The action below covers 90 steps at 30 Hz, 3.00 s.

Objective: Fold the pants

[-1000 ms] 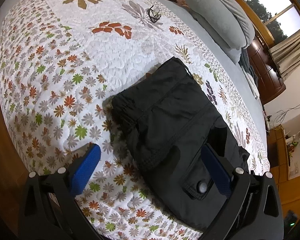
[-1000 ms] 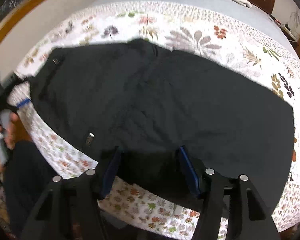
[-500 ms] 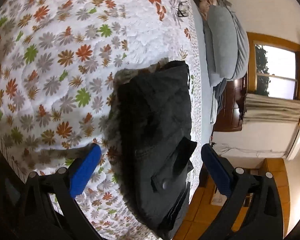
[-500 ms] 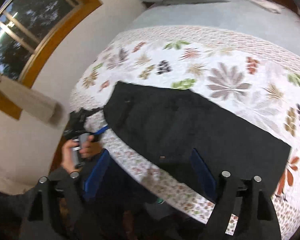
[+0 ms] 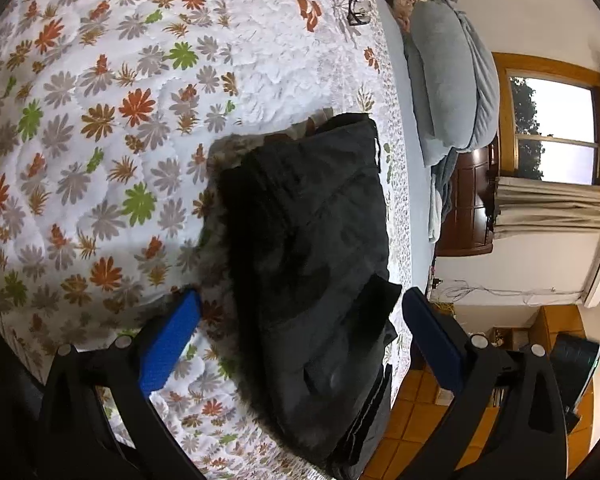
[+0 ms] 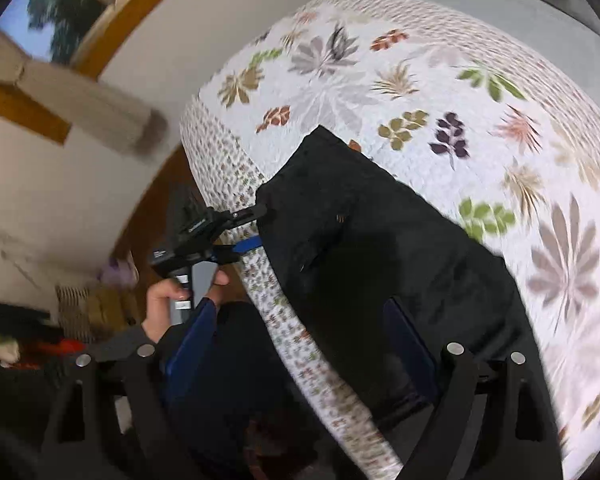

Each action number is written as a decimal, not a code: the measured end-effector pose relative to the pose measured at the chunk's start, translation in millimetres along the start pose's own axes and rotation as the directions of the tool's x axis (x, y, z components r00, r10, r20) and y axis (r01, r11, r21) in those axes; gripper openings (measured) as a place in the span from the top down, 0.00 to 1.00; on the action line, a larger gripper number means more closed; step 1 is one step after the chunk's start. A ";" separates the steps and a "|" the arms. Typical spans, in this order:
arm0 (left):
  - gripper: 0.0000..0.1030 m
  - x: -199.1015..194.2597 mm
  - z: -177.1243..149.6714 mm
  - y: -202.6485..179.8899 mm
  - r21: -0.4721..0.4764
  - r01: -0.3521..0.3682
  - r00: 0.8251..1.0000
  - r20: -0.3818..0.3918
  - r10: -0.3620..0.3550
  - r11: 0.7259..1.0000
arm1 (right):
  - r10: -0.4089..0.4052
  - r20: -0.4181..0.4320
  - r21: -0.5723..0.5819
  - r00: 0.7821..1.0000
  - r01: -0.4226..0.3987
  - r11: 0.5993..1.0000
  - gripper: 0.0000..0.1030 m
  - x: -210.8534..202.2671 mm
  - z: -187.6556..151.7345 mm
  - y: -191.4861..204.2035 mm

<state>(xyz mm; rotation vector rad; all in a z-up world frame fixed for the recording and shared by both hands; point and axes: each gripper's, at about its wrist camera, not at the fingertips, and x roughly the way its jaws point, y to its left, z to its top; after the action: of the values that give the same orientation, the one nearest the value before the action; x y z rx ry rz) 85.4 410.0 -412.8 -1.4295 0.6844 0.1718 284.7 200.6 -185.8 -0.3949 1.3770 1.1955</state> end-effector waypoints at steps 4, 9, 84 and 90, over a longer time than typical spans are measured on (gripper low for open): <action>0.03 7.7 -0.8 -8.7 0.036 -0.056 0.998 0.013 0.056 0.998 | -0.004 -0.092 -0.080 0.996 -0.003 0.997 0.16 32.5 43.6 -3.7; 0.06 9.9 -3.1 -12.7 0.023 -0.111 0.993 0.054 0.110 0.994 | -0.028 -0.215 -0.182 0.976 -0.012 0.983 0.16 84.4 86.5 -8.1; 0.83 -61.8 -106.3 -203.5 0.458 -0.093 0.984 0.177 0.012 0.884 | 0.034 -0.192 -0.283 0.981 -0.089 0.955 0.75 -12.5 100.2 9.6; 0.83 -65.6 -139.6 -233.9 0.542 -0.095 0.986 0.166 0.004 0.835 | 0.015 -0.115 -0.267 0.993 -0.045 0.963 0.75 -61.6 66.8 5.7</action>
<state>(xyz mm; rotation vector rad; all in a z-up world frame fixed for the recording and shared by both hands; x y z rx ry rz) 104.3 258.4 -177.9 -0.8323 0.5780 0.1138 329.9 231.9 -113.2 -0.6434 1.3221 1.4093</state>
